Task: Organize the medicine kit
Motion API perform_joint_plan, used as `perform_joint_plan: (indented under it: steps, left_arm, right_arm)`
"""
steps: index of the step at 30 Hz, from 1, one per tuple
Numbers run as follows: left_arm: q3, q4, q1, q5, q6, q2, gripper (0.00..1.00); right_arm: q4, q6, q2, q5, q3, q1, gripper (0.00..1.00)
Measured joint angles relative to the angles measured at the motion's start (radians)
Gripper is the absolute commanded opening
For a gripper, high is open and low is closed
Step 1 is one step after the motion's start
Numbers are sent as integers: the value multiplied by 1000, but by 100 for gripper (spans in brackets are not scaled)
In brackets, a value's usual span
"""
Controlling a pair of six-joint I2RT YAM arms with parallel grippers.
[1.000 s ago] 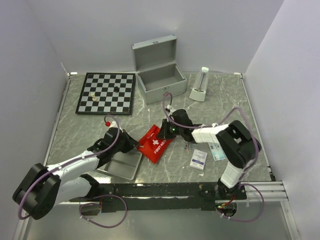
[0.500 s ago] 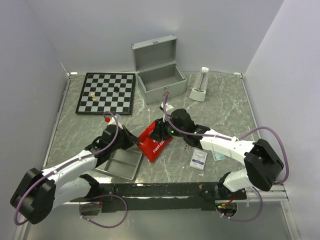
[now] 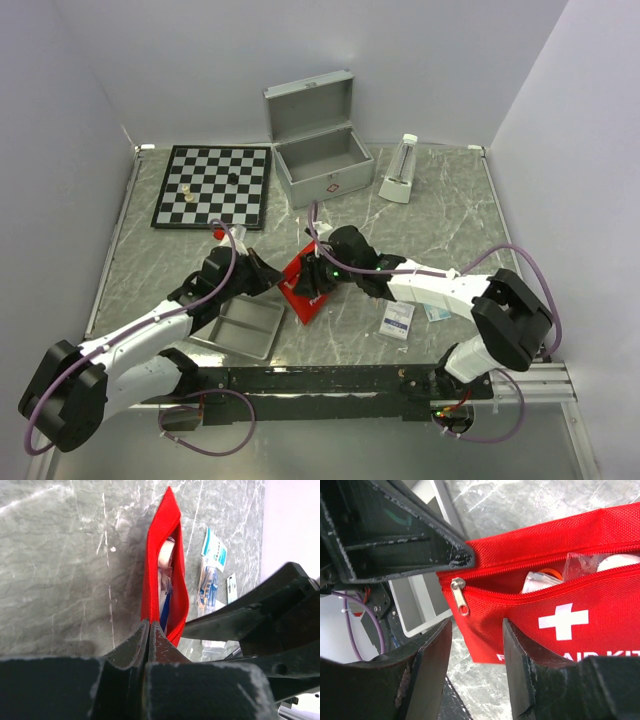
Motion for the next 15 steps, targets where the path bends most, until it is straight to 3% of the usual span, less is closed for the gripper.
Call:
perform_joint_plan:
  steps: [8, 15]
  left_arm:
    - [0, 6, -6, 11, 0, 0, 1]
    - [0, 8, -13, 12, -1, 0, 1]
  right_arm:
    - [2, 25, 31, -11, 22, 0, 53]
    - [9, 42, 56, -26, 30, 0, 41]
